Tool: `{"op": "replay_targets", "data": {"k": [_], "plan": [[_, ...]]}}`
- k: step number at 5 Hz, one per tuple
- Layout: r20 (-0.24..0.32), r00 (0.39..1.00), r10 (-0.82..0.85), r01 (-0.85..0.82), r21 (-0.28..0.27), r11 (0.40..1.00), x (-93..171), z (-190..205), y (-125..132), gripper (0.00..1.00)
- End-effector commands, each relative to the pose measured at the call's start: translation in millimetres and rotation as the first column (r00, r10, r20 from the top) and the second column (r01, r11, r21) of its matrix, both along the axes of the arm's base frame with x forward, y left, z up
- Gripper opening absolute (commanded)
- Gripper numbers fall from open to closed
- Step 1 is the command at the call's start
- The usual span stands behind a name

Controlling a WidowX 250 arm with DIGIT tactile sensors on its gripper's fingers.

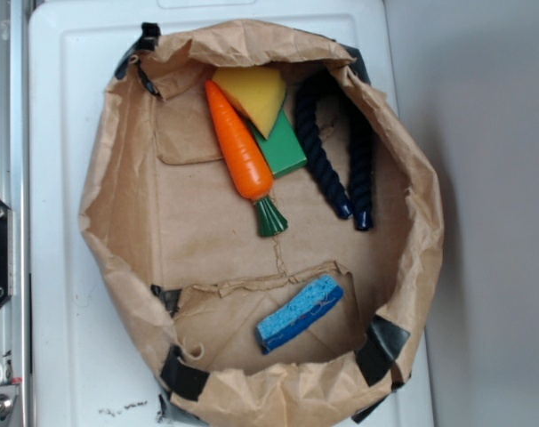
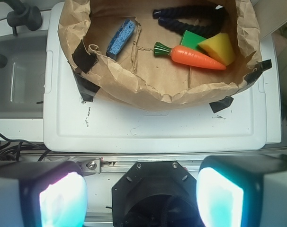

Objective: Grab the blue sponge.

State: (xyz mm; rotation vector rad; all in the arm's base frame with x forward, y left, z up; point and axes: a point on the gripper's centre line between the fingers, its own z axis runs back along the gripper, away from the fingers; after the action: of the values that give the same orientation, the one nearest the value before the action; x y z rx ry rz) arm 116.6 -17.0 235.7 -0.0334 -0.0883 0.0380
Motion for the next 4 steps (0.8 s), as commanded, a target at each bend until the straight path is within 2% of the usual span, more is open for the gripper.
{"op": "replay_targets", "data": {"k": [1,2,4], "plan": [[0.000,1.000,0.000,0.000,0.000,1.000,0,0,0,1.00],[0.046,0.997,0.061,-0.064,0.072,0.995,33,-17,-17,1.00],[0.046,0.997,0.061,-0.064,0.072,0.995,33,-17,-17,1.00]]}}
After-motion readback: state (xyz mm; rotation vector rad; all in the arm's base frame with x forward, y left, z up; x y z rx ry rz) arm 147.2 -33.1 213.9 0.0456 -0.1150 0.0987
